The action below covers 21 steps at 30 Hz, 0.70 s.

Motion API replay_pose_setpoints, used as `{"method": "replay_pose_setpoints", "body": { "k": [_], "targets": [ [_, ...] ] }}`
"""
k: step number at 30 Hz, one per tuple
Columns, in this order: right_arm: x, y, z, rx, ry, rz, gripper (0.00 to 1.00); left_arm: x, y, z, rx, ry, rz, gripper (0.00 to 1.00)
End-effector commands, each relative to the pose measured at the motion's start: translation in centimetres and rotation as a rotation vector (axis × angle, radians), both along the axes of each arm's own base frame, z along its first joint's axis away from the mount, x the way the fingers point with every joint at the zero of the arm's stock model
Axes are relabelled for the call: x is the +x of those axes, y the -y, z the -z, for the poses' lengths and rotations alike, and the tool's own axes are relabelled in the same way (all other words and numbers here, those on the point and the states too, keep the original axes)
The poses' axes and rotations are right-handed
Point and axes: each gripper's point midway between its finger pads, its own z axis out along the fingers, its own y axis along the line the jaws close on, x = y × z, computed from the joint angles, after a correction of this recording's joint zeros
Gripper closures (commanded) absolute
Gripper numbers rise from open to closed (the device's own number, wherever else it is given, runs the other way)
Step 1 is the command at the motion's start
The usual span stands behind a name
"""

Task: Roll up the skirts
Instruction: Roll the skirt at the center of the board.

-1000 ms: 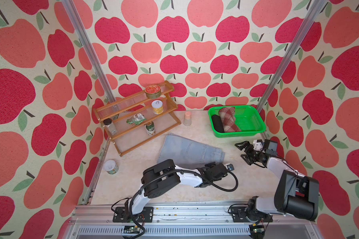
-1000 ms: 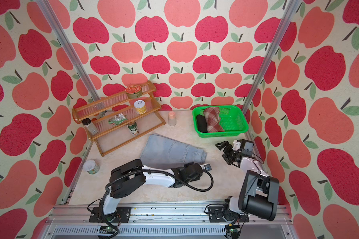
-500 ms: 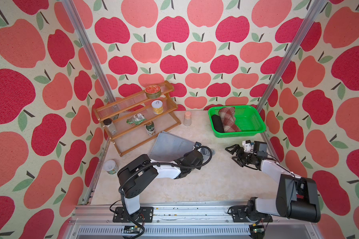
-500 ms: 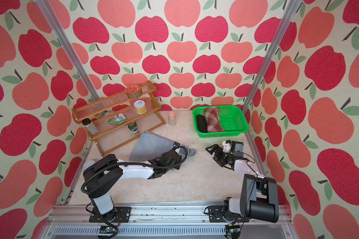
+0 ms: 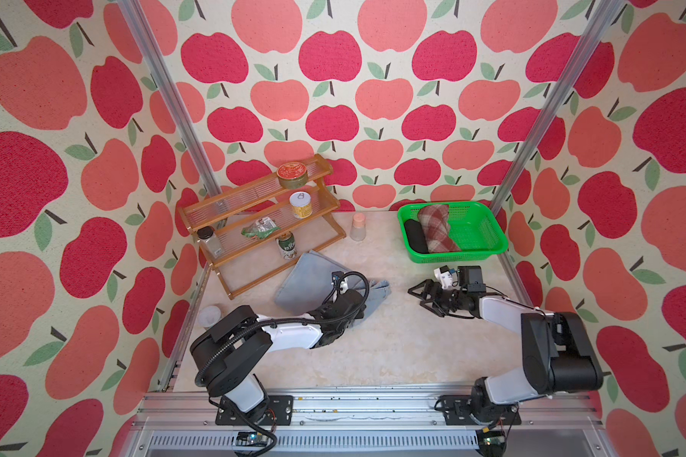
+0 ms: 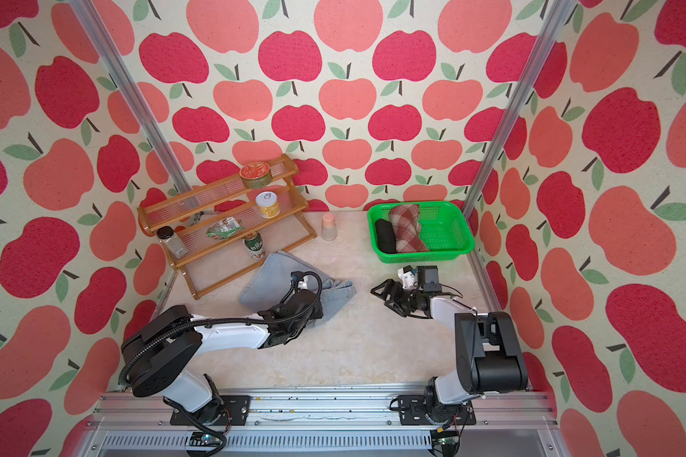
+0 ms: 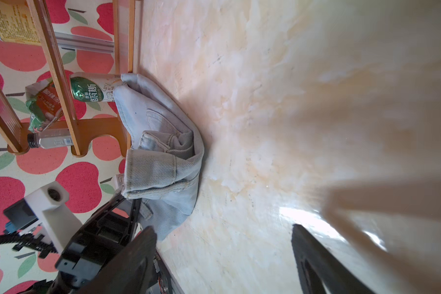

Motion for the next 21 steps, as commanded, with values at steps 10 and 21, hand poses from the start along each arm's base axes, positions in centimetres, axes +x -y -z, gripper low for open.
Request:
{"method": "replay_pose_setpoints", "body": {
  "k": [10,21],
  "targets": [
    [-0.1,-5.8,-0.2,0.072,0.045,-0.197,0.13,-2.9,-6.2,1.7,-0.053,-0.075,-0.218,1.00],
    [-2.2,-10.2,1.1,0.075,0.057,-0.344,0.10,-3.5,-8.0,2.9,-0.045,-0.137,-0.291,1.00]
  ]
}}
